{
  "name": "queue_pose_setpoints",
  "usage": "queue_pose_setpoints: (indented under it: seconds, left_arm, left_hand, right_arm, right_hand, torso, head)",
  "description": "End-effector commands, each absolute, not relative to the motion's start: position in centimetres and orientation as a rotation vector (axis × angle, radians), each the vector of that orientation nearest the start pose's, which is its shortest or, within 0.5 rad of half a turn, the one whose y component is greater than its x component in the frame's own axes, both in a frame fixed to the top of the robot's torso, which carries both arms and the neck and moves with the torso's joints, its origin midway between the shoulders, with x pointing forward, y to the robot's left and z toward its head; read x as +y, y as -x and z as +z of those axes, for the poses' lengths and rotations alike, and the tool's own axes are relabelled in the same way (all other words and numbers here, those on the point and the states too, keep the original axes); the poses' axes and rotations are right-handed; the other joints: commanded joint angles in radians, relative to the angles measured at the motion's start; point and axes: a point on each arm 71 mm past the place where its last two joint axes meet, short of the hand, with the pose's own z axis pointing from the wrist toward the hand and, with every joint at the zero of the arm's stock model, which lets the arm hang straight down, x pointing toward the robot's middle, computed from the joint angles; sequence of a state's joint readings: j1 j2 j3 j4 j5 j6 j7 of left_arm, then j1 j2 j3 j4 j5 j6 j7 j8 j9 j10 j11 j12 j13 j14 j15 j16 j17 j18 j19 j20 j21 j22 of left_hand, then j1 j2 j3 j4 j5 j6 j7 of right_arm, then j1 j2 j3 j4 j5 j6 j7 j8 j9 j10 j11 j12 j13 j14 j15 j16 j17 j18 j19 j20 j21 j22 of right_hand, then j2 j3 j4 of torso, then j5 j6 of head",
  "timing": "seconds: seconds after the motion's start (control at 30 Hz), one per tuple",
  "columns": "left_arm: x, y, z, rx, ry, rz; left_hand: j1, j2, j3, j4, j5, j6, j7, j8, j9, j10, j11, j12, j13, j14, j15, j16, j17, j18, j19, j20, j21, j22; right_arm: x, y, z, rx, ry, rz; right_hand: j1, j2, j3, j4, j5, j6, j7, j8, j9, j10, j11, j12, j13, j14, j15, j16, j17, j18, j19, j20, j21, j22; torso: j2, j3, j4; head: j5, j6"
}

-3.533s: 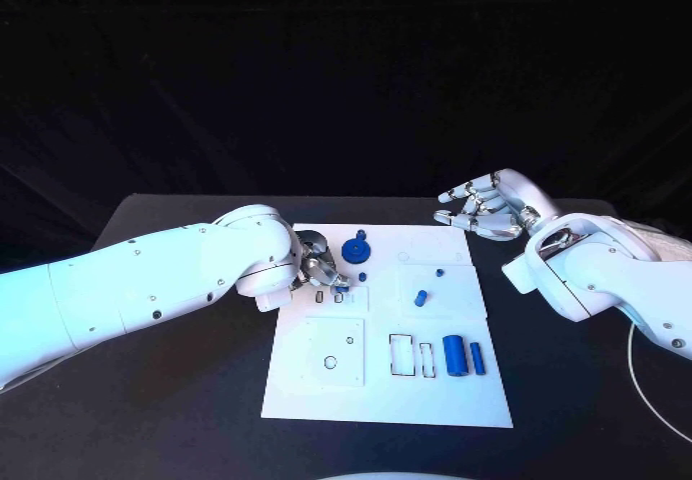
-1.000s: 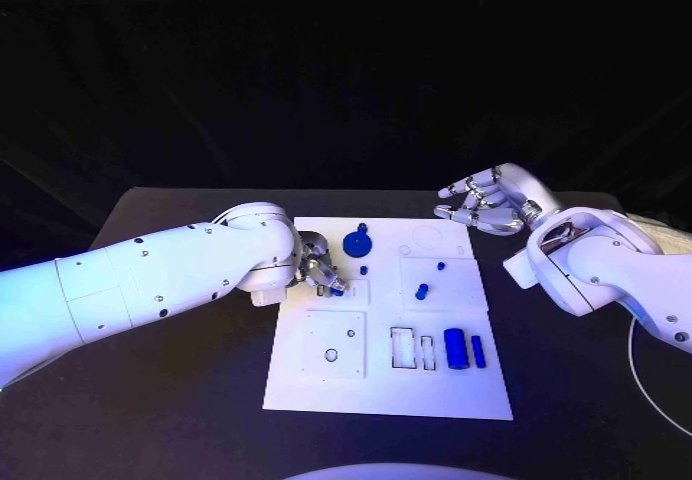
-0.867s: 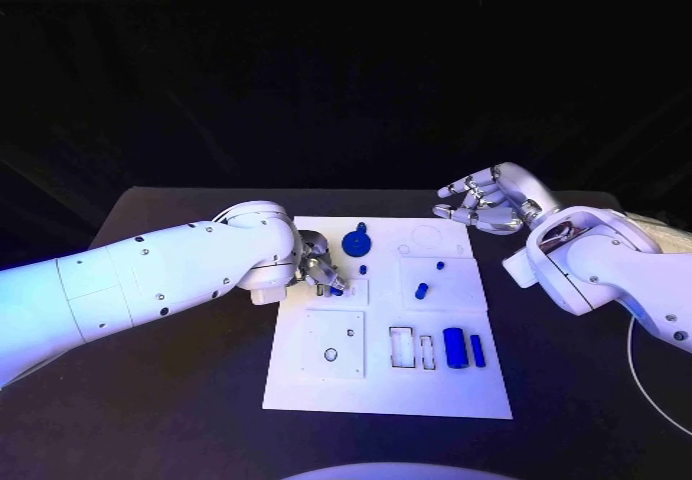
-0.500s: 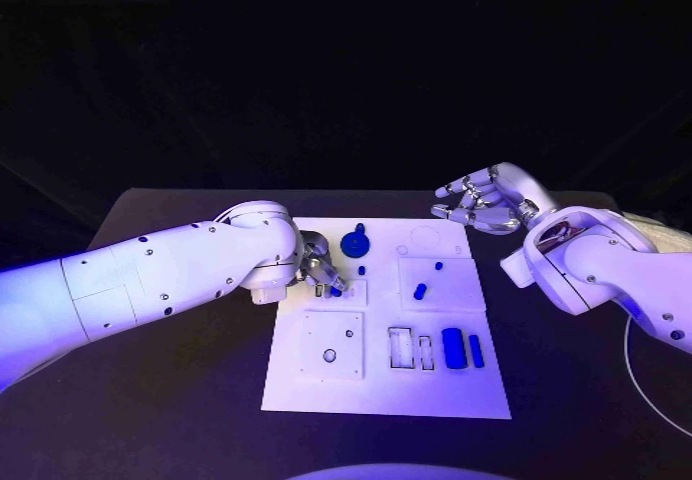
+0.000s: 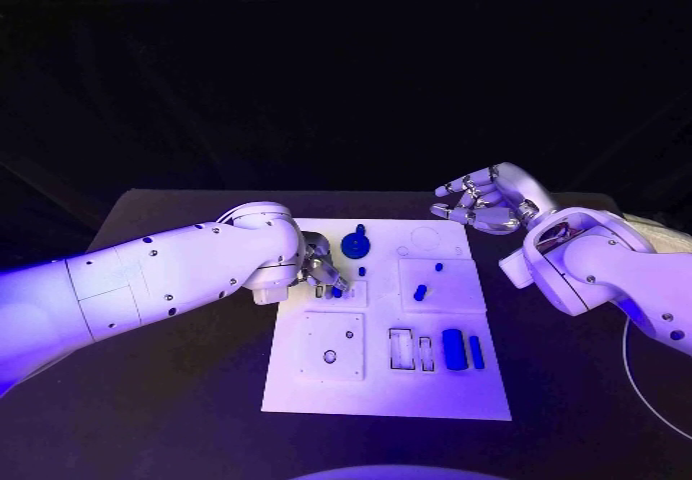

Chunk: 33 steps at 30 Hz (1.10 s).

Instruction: Assemble the parts on the task board

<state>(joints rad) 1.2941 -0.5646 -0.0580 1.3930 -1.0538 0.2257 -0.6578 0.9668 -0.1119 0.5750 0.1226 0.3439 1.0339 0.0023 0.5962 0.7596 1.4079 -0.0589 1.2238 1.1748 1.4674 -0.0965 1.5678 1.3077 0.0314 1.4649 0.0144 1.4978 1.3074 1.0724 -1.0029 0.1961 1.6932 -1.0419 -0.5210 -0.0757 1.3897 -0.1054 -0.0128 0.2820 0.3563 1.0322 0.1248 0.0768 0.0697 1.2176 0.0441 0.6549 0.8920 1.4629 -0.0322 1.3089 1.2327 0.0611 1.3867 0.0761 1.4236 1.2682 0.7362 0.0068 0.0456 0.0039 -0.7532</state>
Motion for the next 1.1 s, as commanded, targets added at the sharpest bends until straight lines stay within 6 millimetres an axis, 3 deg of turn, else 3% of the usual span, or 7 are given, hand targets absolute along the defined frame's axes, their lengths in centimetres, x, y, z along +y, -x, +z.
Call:
queue_pose_setpoints:
  seconds: [0.03, 0.33, 0.57, 0.6, 0.77, 0.87, 1.1]
  left_arm:
    - [11.6, -49.9, -20.4, 2.412, 0.0, -0.335]
    - [11.7, -49.9, -20.5, 2.416, -0.001, -0.328]
    - [11.9, -50.0, -20.5, 2.407, 0.006, -0.32]
    - [12.0, -50.0, -20.5, 2.405, 0.008, -0.32]
    - [12.1, -50.0, -20.3, 2.388, 0.025, -0.327]
    - [12.1, -50.0, -20.1, 2.373, 0.038, -0.338]
    - [12.3, -49.9, -19.4, 2.34, 0.074, -0.371]
  left_hand:
    - [-0.009, 0.003, -0.009, 0.002, 0.0, -0.001, 0.001, -0.007, 0.002, 0.005, -0.001, 0.005, 0.001, 0.103, -0.008, 0.003, 0.263, -0.008, 0.062, -0.007, 0.003, 0.186]
    - [-0.027, 0.005, -0.044, 0.017, -0.001, 0.008, 0.0, -0.008, 0.004, 0.01, -0.002, 0.009, 0.006, 0.103, -0.009, 0.003, 0.263, -0.009, 0.064, -0.007, 0.004, 0.189]
    - [-0.064, 0.0, -0.168, 0.058, -0.007, 0.023, -0.003, -0.007, 0.011, 0.014, -0.003, 0.011, 0.009, 0.103, -0.01, 0.003, 0.263, -0.01, 0.065, -0.008, 0.005, 0.191]
    - [-0.067, -0.002, -0.183, 0.063, -0.015, 0.024, -0.003, -0.008, 0.011, 0.015, -0.003, 0.012, 0.009, 0.103, -0.01, 0.003, 0.263, -0.01, 0.065, -0.008, 0.005, 0.192]
    - [-0.049, 0.016, -0.292, 0.102, -0.189, 0.026, -0.006, -0.014, 0.015, 0.016, -0.004, 0.01, 0.009, 0.103, -0.012, 0.003, 0.263, -0.01, 0.066, -0.009, 0.003, 0.192]
    - [-0.043, 0.02, -0.321, 0.116, -0.21, 0.027, -0.005, -0.015, 0.016, 0.017, -0.005, 0.011, 0.01, 0.103, -0.012, 0.003, 0.263, -0.01, 0.066, -0.01, 0.003, 0.193]
    - [-0.035, 0.022, -0.351, 0.131, -0.217, 0.028, -0.005, -0.017, 0.018, 0.017, -0.005, 0.01, 0.01, 0.103, -0.012, 0.003, 0.263, -0.01, 0.067, -0.01, 0.003, 0.194]
  right_arm:
    - [-24.5, -46.5, -13.4, 1.451, -0.415, 0.891]
    - [-24.5, -46.5, -13.4, 1.45, -0.413, 0.893]
    - [-24.5, -46.5, -13.4, 1.448, -0.411, 0.895]
    - [-24.5, -46.5, -13.4, 1.448, -0.411, 0.895]
    - [-24.5, -46.5, -13.4, 1.449, -0.411, 0.895]
    - [-24.5, -46.5, -13.4, 1.449, -0.411, 0.895]
    - [-24.5, -46.6, -13.4, 1.45, -0.411, 0.894]
  right_hand:
    - [-0.006, -0.002, -0.005, 0.0, 0.005, -0.001, 0.004, 0.002, 0.0, -0.007, -0.002, -0.003, -0.001, 0.039, 0.0, -0.005, -0.001, 0.008, -0.005, 0.001, -0.003, -0.001]
    - [-0.008, -0.002, -0.007, 0.001, 0.006, -0.001, 0.004, 0.002, 0.0, -0.012, -0.002, -0.013, -0.009, 0.035, 0.001, -0.016, -0.014, 0.01, -0.012, 0.002, -0.009, -0.012]
    - [-0.009, -0.002, -0.009, 0.002, 0.006, -0.001, 0.004, 0.002, 0.0, -0.016, -0.002, -0.02, -0.015, 0.034, 0.001, -0.02, -0.018, 0.011, -0.015, 0.002, -0.012, -0.017]
    - [-0.009, -0.002, -0.009, 0.002, 0.006, -0.001, 0.004, 0.002, 0.0, -0.016, -0.002, -0.02, -0.015, 0.034, 0.001, -0.02, -0.018, 0.011, -0.015, 0.002, -0.012, -0.017]
    - [-0.01, -0.002, -0.009, 0.002, 0.006, -0.001, 0.004, 0.002, 0.0, -0.017, -0.002, -0.023, -0.017, 0.033, 0.001, -0.022, -0.02, 0.011, -0.015, 0.002, -0.013, -0.017]
    - [-0.01, -0.002, -0.01, 0.002, 0.006, -0.001, 0.004, 0.002, 0.0, -0.018, -0.002, -0.025, -0.019, 0.033, 0.001, -0.022, -0.02, 0.012, -0.016, 0.002, -0.013, -0.019]
    - [-0.01, -0.002, -0.01, 0.002, 0.006, -0.001, 0.004, 0.003, 0.0, -0.021, -0.002, -0.032, -0.024, 0.033, 0.001, -0.023, -0.021, 0.012, -0.016, 0.002, -0.014, -0.02]
  torso:
    - [0.001, -0.0006, -0.0003]
    - [0.0, -0.0007, 0.0001]
    - [0.0, -0.0003, -0.0008]
    - [0.0, -0.0003, -0.0008]
    - [0.0, -0.0006, -0.0005]
    - [0.0, -0.0006, -0.0006]
    - [0.0, -0.0005, -0.0002]
  head:
    - [-0.001, 0.001]
    - [-0.001, -0.001]
    - [-0.001, -0.001]
    - [-0.001, -0.001]
    - [-0.001, 0.001]
    - [0.001, 0.002]
    - [-0.002, 0.003]
